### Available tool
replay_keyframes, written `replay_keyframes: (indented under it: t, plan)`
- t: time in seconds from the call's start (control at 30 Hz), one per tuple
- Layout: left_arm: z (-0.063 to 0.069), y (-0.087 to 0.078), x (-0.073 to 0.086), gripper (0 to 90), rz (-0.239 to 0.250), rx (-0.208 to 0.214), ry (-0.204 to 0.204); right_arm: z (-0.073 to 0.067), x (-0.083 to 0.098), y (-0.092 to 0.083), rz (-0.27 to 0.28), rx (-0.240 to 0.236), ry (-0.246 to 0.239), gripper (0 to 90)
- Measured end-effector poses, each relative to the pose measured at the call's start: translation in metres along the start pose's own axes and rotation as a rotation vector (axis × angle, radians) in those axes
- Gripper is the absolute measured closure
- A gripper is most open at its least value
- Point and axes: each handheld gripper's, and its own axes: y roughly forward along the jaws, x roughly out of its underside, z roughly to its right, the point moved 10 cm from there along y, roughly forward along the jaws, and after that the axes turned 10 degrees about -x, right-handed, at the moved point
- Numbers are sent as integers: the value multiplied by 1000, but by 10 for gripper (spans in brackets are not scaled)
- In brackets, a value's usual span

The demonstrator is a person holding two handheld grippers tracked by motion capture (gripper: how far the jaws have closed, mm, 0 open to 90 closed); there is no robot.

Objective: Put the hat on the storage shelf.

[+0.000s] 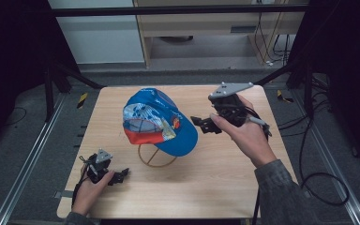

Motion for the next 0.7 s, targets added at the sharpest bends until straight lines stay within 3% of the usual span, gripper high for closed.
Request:
replay_keyframes:
  t: [0.03, 0.1, 0.13, 0.17, 0.2, 0.23, 0.27, 0.4, 0.7]
  plan:
    - [0, 0, 0, 0, 0, 0, 0, 0, 0, 0, 0, 0, 0, 110]
    - [0, 0, 0, 0, 0, 0, 0, 11, 22, -6, -1, 27, 18, 110]
    - [0, 0, 0, 0, 0, 0, 0, 11, 22, -6, -1, 27, 18, 110]
    - [0, 0, 0, 0, 0, 0, 0, 18, 35, -9, 6, 44, 34, 111]
    - [0, 0, 0, 0, 0, 0, 0, 18, 35, -9, 6, 44, 34, 111]
    - [0, 0, 0, 0, 0, 0, 0, 25, 48, -11, 16, 57, 51, 117]
    - [0, 0, 0, 0, 0, 0, 0, 25, 48, -11, 16, 57, 51, 117]
    - [0, 0, 0, 0, 0, 0, 0, 40, 79, -10, 13, 89, 77, 122]
    - [0, 0, 0, 0, 0, 0, 0, 51, 123, 2, -29, 122, 101, 129]
